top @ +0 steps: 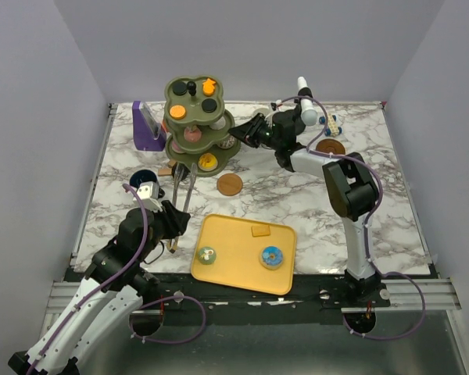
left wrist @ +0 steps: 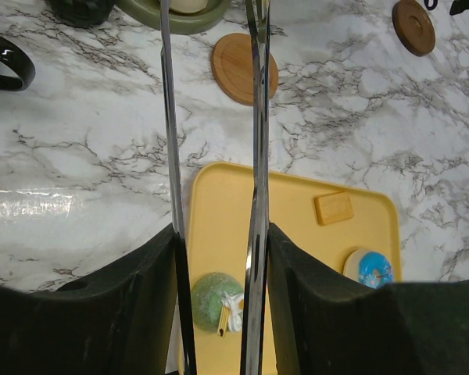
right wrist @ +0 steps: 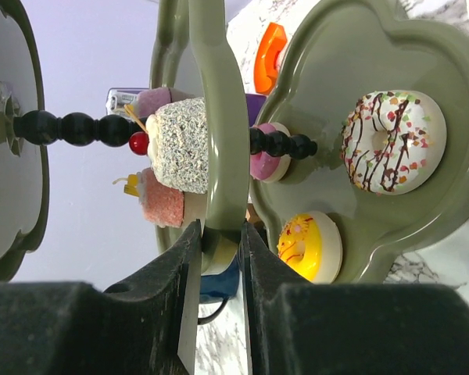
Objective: Serve the afternoon tea
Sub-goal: Adjust the desert table at the center of the board.
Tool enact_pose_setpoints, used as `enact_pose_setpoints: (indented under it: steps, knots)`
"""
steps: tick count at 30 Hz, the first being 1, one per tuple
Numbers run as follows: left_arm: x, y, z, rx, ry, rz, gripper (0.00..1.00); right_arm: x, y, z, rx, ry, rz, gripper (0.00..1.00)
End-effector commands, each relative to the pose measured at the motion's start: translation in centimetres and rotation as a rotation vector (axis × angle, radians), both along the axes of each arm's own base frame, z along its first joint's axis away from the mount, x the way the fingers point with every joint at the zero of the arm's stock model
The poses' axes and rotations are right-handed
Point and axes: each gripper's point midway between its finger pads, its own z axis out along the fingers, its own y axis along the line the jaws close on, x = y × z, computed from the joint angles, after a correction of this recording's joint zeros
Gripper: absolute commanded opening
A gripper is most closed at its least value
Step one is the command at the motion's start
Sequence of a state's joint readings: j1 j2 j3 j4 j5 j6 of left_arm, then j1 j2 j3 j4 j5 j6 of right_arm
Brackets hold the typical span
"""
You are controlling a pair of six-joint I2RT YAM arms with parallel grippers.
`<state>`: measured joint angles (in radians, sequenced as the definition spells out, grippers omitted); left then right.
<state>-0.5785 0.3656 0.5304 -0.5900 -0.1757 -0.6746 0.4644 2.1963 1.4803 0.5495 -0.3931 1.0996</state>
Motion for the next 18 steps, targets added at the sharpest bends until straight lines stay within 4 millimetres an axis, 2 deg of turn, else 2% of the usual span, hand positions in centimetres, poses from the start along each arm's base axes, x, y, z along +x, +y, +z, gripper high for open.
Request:
enact_pose_setpoints:
  steps: [1, 9, 18]
  knots:
    - [0.4, -0.1, 0.9, -0.008, -0.027, 0.009, 0.52, -2.1, 0.7, 0.4, 0.031, 0.026, 0.009, 0.24]
    - [0.5, 0.1, 0.9, -0.009, -0.026, 0.023, 0.52, -3.2, 0.3, 0.3, 0.054, 0.054, -0.043, 0.22]
    - [0.5, 0.3, 1.0, -0.010, -0.030, 0.029, 0.51, -4.1, 0.4, 1.1, 0.056, 0.052, -0.054, 0.23]
